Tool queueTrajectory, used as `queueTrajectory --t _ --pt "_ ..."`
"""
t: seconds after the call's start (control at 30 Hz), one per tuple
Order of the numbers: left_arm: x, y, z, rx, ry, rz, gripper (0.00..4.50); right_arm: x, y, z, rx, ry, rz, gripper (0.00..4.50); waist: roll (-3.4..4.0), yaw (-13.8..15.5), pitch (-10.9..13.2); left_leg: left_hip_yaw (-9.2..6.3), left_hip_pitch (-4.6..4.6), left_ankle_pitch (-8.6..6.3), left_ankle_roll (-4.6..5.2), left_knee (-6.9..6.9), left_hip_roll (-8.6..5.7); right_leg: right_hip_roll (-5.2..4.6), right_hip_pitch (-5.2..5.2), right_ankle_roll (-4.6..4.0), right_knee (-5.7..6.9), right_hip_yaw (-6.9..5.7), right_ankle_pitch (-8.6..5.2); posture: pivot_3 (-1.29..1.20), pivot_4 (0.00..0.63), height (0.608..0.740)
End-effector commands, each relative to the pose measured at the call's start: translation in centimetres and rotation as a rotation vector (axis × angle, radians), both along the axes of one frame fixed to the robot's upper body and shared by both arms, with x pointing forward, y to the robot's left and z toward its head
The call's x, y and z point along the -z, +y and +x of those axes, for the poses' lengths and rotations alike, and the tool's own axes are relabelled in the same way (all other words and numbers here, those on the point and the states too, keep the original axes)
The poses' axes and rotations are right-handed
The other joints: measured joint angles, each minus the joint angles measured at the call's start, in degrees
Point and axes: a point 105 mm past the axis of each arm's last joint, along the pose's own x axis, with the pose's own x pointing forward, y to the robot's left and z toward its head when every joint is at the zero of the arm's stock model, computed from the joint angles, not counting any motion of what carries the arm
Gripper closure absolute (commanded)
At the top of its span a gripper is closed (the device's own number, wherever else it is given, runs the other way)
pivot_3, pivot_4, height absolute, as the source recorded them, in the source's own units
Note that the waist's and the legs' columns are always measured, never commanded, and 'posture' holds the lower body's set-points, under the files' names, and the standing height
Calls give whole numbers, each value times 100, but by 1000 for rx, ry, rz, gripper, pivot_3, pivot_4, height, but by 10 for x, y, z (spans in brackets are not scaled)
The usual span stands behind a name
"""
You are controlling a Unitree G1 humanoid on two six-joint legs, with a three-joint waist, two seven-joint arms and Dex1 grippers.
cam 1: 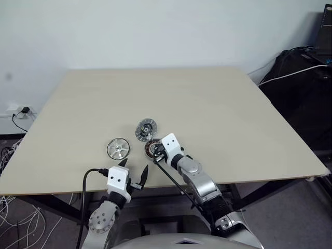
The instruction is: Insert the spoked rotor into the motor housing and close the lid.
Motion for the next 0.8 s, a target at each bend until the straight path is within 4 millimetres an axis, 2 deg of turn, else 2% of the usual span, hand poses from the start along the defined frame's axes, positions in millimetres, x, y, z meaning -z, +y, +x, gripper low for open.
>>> queueTrajectory --t 0.03,0.57,0.8 --pt "-5 0 2 -3 -33 -14 0 -15 4 9 1 -52 21 4476 0 -2 0 0 0 0 0 0 0 0 0 0 0 0 0 0 0 740" --pt "-5 -1 3 -6 -37 -14 0 -10 5 12 -1 -47 7 4476 0 -1 0 0 0 0 0 0 0 0 1 0 0 0 0 0 0 740" --pt "-4 0 4 -9 -36 -15 0 -1 -3 12 23 -15 -23 4476 0 -1 -1 -1 0 0 0 0 0 0 2 0 0 0 0 0 0 740"
